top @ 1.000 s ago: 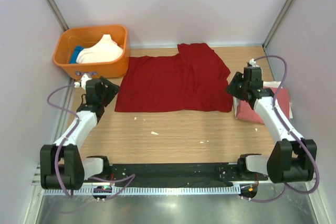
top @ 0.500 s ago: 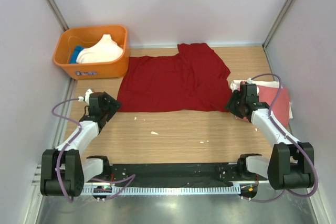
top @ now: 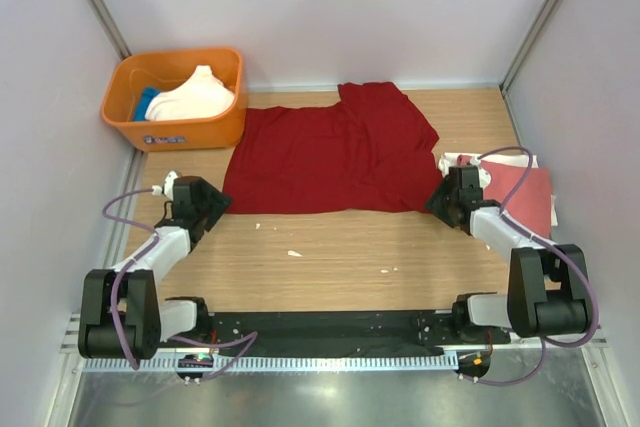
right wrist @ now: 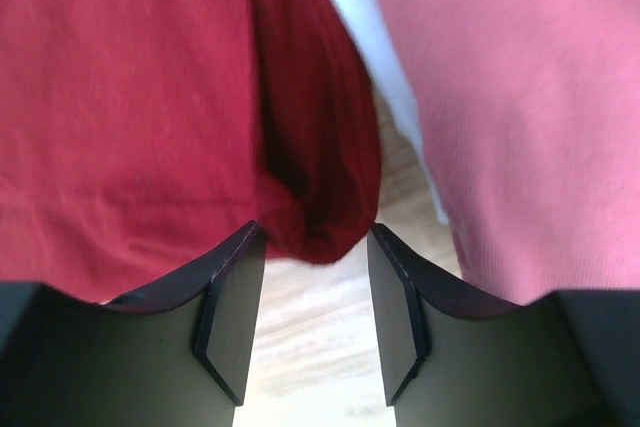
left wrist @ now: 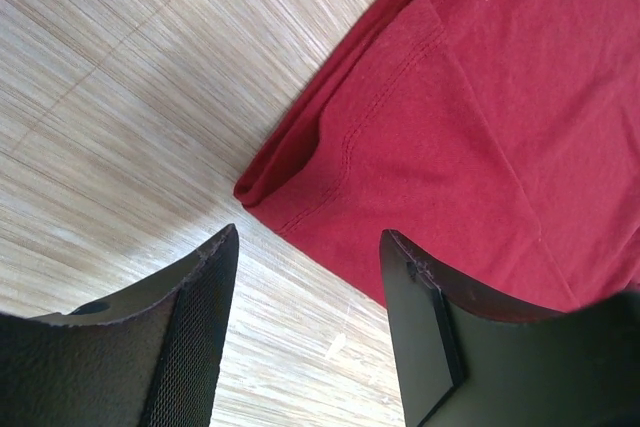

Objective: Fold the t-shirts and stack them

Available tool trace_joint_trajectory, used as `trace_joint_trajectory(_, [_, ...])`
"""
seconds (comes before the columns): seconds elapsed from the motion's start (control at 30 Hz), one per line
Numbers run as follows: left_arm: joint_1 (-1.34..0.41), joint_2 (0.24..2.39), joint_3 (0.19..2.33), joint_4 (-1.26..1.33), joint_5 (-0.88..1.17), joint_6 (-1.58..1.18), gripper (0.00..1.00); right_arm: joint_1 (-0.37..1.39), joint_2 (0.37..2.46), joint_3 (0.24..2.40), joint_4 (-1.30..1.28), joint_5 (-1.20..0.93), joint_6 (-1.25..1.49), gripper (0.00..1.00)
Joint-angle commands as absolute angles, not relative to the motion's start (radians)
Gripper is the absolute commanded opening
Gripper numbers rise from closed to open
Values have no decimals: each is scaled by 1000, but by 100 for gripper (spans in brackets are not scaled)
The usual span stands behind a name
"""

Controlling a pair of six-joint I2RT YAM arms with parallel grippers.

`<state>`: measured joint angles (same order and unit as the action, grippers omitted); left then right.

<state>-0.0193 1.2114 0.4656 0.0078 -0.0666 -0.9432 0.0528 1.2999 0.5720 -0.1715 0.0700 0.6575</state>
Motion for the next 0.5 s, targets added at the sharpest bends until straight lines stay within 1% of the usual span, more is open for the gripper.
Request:
trace_joint_trajectory(0.0, [-20, 1218, 454, 63, -69, -954, 59, 61, 1324, 563, -63, 202, 713, 50])
trace_joint_trajectory(0.13, [-20, 1224, 445, 74, -75, -957, 58, 61, 1347, 558, -64, 317, 721, 41])
trace_joint_trajectory(0.23, [-20, 1232, 440, 83, -75, -962, 57, 60, 1359, 551, -66, 351, 726, 19])
trace_joint_trajectory(0.27, [-20, 1238, 439, 86, -74, -963, 57, 60, 1358, 548, -72, 357, 730, 16])
trace_joint_trajectory(0.33, [-20, 1243, 431, 94, -72, -969, 57, 61, 1344, 537, -72, 364, 730, 16])
trace_joint_trajectory(0.37, [-20, 1250, 430, 104, -71, -969, 56, 61, 1329, 531, -72, 365, 729, 22])
trace_joint_trajectory(0.47, [-20, 1261, 420, 112, -80, -974, 56, 60, 1310, 525, -71, 376, 729, 22])
